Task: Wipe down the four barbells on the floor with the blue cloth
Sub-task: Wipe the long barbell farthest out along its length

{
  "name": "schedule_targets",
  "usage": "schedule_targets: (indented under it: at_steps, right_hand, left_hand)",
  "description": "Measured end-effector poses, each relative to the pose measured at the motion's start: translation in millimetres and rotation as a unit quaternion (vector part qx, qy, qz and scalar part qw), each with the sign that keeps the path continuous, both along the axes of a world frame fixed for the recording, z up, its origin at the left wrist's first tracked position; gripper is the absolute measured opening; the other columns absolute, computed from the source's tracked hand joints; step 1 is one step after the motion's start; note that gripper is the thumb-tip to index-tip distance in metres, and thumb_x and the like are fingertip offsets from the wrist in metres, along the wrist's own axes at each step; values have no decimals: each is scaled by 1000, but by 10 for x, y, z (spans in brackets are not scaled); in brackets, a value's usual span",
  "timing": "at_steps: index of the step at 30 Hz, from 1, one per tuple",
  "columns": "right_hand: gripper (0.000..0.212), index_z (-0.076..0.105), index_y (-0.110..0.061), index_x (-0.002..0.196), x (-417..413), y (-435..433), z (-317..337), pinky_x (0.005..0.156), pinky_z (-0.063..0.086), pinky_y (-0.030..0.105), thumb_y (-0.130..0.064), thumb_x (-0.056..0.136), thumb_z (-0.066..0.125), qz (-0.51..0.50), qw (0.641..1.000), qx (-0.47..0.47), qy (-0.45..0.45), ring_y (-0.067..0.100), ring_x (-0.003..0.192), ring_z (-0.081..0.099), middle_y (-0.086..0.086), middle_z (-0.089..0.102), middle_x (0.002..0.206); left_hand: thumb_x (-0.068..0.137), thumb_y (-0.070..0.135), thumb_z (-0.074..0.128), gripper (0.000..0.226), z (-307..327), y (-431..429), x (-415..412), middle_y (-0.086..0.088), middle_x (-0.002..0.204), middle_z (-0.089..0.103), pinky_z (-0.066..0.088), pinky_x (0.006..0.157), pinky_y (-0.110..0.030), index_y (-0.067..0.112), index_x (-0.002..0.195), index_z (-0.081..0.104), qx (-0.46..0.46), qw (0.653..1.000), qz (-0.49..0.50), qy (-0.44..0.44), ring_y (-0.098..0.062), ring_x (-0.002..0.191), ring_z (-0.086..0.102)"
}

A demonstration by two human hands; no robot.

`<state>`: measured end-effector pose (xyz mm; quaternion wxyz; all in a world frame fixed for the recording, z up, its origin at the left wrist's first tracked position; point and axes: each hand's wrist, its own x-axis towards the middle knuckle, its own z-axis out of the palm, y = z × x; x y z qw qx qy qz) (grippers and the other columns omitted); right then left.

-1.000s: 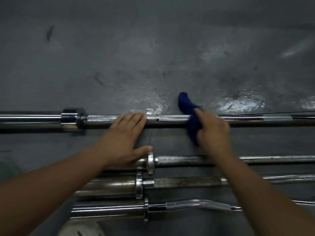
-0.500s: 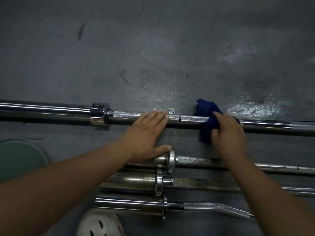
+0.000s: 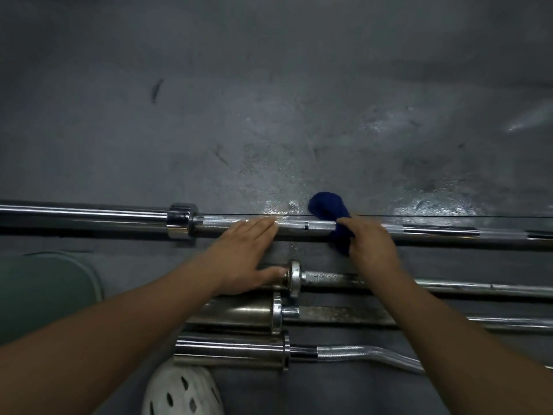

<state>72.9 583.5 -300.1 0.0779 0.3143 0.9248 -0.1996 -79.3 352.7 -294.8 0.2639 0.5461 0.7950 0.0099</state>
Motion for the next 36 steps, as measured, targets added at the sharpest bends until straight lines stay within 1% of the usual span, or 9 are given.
schedule_targets:
  at_steps: [3, 8, 13, 18, 20, 23, 28, 32, 36]
  right_hand:
    - [53, 69, -22, 120, 33, 41, 211, 86, 48, 30, 11, 83, 47, -71, 996, -63, -3, 26, 101, 62, 7, 67, 118]
    - [44, 69, -21, 101, 21, -25, 746, 73, 49, 29, 11, 86, 42, -236, 942, -195, 141, 22, 94, 61, 3, 66, 104]
    - [43, 65, -31, 91, 61, -371, 1178, 85, 56, 47, 8, 87, 47, -206, 934, -239, 168, 24, 94, 63, -1, 67, 100]
    - [44, 67, -25, 99, 111, -659, 1809, 54, 47, 20, 10, 86, 43, -149, 934, -237, 220, 13, 82, 62, -4, 66, 94]
    - [45, 68, -25, 98, 178, -718, 2090, 55, 47, 21, 10, 86, 42, -146, 924, -241, 259, 12, 81, 62, -8, 66, 91]
    - [46, 68, -28, 95, 318, -760, 2406, 59, 46, 21, 9, 86, 43, -138, 915, -241, 294, 10, 84, 63, -11, 66, 91]
    - [45, 68, -28, 97, 577, -703, 2556, 64, 48, 25, 7, 86, 43, -152, 888, -268, 340, 10, 86, 62, -9, 67, 95]
    - [44, 68, -28, 95, 727, -688, 2492, 67, 51, 28, 7, 86, 44, -159, 887, -276, 335, 11, 87, 61, -8, 66, 95]
    - [46, 66, -32, 87, 585, -697, 2294, 68, 46, 27, 7, 84, 44, -161, 894, -279, 311, 12, 89, 61, -7, 66, 95]
  left_hand:
    - [85, 83, 18, 97, 215, -214, 68, 4, 166, -10, -3, 124, -38, 23, 158, -7, 13, 1000, 9, 23, -14, 152, -9]
    - [81, 83, 14, 99, 749, -475, 82, 4, 166, -10, -3, 123, -36, 24, 158, -7, 14, 996, 9, 88, -15, 152, -8]
    - [76, 85, 6, 104, 1229, -692, 191, 2, 166, -10, -3, 123, -35, 22, 158, -6, 37, 988, 40, 147, -14, 152, -8]
    - [83, 82, 20, 100, 1694, -755, 376, 2, 167, -6, -6, 117, -30, 20, 159, -1, 63, 981, 64, 174, -15, 153, -3]
    - [86, 81, 25, 98, 1880, -741, 432, 3, 166, -7, -8, 116, -30, 21, 158, -3, 64, 979, 60, 184, -15, 152, -4]
    - [73, 91, 10, 111, 2081, -707, 510, 4, 166, -8, -6, 117, -29, 22, 158, -4, 65, 978, 64, 190, -14, 152, -4]
    - [66, 94, -2, 117, 2195, -828, 576, 5, 167, -2, 9, 123, -34, 23, 159, 2, 53, 977, 78, 193, -14, 153, 3]
    - [72, 92, 14, 111, 2305, -969, 717, 8, 166, -2, 8, 123, -32, 24, 159, 2, 47, 982, 102, 153, -12, 152, 3]
    - [67, 90, 14, 115, 2349, -1093, 526, 3, 166, 8, 7, 120, -26, 21, 159, 10, 54, 978, 87, 180, -15, 152, 12]
